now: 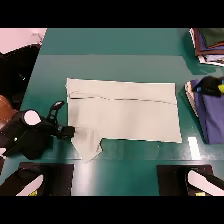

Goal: Fold the shirts.

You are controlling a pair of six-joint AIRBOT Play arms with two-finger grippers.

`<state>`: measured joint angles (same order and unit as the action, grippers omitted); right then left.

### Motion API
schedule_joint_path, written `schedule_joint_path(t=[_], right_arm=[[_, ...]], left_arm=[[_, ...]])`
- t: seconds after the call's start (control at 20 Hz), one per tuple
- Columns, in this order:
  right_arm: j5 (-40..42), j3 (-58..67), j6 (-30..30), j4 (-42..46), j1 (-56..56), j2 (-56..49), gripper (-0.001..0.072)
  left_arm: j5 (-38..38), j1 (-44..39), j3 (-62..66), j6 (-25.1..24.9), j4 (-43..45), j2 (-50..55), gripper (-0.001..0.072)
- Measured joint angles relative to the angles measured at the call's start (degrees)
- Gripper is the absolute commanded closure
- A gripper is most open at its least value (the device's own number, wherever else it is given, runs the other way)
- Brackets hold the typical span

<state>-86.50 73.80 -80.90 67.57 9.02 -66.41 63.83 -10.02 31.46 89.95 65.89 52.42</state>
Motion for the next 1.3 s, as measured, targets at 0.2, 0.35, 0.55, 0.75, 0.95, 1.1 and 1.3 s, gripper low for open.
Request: schedule_joint_path(t=[0.2,0.35,0.55,0.75,0.95,1.1,1.3], right_arm=[[0.55,-16.92,-0.02,0.04,8.04,5.44,0.0195],[2.6,-30.32,-0.02,-0.33,12.63,8.46,0.0205],[7.28,-42.58,0.02,-1.9,14.95,9.44,0.0242],[9.77,-46.69,1.22,-6.51,15.54,7.1,0.041],[11.8,-48.02,3.76,-7.37,15.67,6.51,0.0696],[11.52,-48.26,5.07,-6.21,15.69,10.67,0.0696],[3.98,-45.77,5.68,-3.69,15.69,19.61,0.0697]], left_arm=[[0.96,-0.09,4.37,0.07,0.76,-0.02,0.068],[0.2,-0.09,5.68,0.07,1.01,0.0,0.068],[-0.59,-0.09,6.25,0.07,1.09,0.0,0.068],[-0.87,-0.09,6.4,0.09,1.2,0.0,0.068],[1.22,-0.09,6.62,0.26,3.54,-0.07,0.0683],[5.6,-0.11,6.95,1.51,7.1,-2.6,0.0683],[13.79,-0.13,7.69,3.5,10.54,-10.38,0.0682]])
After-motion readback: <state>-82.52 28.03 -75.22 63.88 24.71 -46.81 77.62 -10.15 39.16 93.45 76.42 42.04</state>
